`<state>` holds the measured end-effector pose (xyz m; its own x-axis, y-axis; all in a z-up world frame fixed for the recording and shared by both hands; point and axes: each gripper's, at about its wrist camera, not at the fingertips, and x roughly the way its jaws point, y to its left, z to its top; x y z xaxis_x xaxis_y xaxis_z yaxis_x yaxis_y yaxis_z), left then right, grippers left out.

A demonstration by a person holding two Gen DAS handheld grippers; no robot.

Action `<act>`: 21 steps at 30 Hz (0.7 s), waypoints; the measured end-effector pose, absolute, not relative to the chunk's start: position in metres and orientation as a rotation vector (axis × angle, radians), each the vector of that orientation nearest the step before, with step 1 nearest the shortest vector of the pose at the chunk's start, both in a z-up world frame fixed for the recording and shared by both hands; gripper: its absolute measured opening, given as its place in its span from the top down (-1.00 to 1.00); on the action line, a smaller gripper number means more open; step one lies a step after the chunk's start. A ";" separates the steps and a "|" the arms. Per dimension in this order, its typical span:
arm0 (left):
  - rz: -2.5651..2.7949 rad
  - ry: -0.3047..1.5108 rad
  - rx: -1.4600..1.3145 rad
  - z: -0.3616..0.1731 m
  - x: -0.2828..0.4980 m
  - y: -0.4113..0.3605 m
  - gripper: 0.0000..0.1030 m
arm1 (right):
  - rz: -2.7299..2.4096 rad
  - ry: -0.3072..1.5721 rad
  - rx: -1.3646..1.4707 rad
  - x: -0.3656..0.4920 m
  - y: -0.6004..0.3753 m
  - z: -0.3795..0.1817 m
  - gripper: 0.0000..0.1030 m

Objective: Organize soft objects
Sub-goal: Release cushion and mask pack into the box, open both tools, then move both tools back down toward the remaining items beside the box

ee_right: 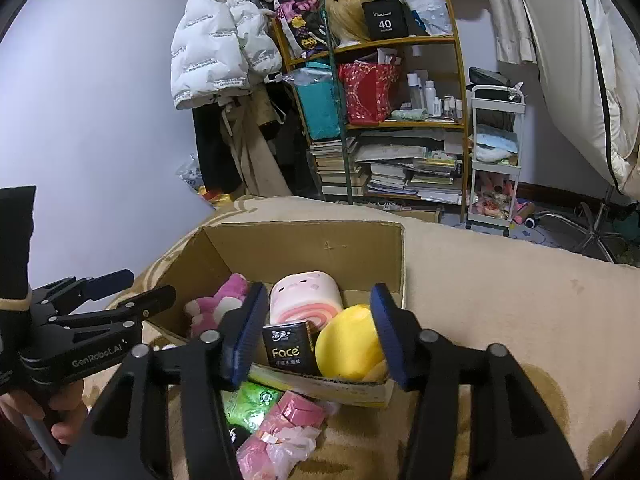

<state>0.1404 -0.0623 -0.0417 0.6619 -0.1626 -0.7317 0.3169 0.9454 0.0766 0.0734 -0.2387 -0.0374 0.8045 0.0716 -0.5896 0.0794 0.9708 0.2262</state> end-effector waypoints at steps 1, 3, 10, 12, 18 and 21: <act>-0.270 0.808 0.202 -0.040 0.139 -0.061 -0.51 | -0.011 0.640 0.239 0.072 -0.238 -0.035 -0.25; -0.262 0.802 0.195 -0.037 0.134 -0.057 -0.63 | -0.021 0.643 0.236 0.069 -0.238 -0.032 -0.47; -0.301 0.761 0.183 -0.013 0.109 -0.043 -0.95 | -0.036 0.642 0.233 0.050 -0.235 -0.024 -0.96; -0.303 0.762 0.174 -0.005 0.102 -0.037 -0.95 | -0.035 0.642 0.240 0.044 -0.234 -0.021 -0.97; -0.299 0.830 0.197 -0.002 0.090 -0.025 -0.95 | -0.044 0.666 0.264 0.027 -0.232 -0.019 -0.99; -0.321 0.866 0.212 -0.005 0.084 -0.023 -0.95 | -0.045 0.677 0.265 0.020 -0.230 -0.019 -1.00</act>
